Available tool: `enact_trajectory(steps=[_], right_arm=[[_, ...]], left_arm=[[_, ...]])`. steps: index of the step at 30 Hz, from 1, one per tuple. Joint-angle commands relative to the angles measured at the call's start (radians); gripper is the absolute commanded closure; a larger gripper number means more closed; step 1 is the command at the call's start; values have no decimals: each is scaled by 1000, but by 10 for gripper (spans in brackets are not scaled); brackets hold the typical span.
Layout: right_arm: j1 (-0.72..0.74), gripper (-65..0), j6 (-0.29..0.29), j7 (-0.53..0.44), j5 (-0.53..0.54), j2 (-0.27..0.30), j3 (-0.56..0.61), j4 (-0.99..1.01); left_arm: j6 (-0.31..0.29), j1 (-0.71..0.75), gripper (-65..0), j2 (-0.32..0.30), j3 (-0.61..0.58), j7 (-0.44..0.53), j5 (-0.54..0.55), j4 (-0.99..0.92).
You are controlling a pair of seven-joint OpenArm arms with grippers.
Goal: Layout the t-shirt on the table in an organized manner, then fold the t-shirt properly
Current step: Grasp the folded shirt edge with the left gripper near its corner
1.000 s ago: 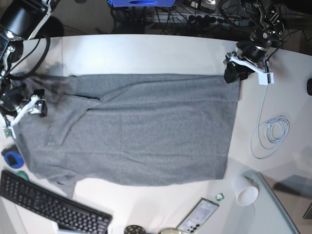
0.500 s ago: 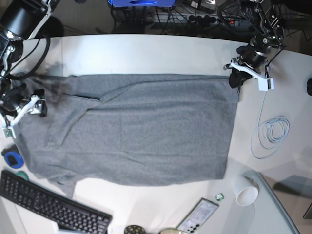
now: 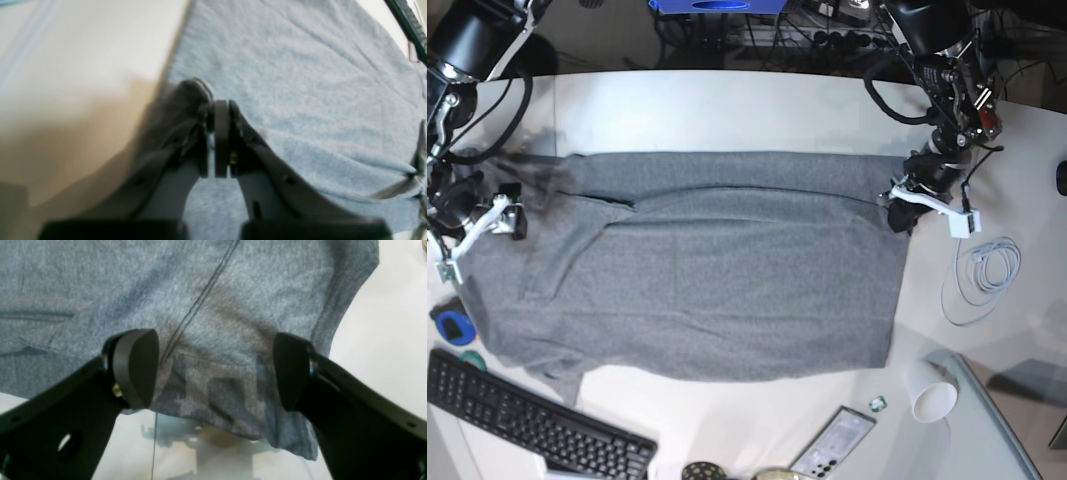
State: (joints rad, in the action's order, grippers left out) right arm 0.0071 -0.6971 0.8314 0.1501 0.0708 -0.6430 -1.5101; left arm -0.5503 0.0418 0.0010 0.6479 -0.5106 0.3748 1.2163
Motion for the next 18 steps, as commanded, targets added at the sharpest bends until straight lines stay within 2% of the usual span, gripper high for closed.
enact_trajectory(steps=[1,11,18], right_arm=[[14,-501,-1,-19,12,13,-2,-17],[1,-501,-1,-19,13,11,1,-17],[1,-501,-1,-19,13,11,1,-17]], left_arm=[[5,-21,0,-5,3,22,16,3],[68,-90,0,11,3,25,17,-28],[75,-104,0,7,2,25,16,-83]])
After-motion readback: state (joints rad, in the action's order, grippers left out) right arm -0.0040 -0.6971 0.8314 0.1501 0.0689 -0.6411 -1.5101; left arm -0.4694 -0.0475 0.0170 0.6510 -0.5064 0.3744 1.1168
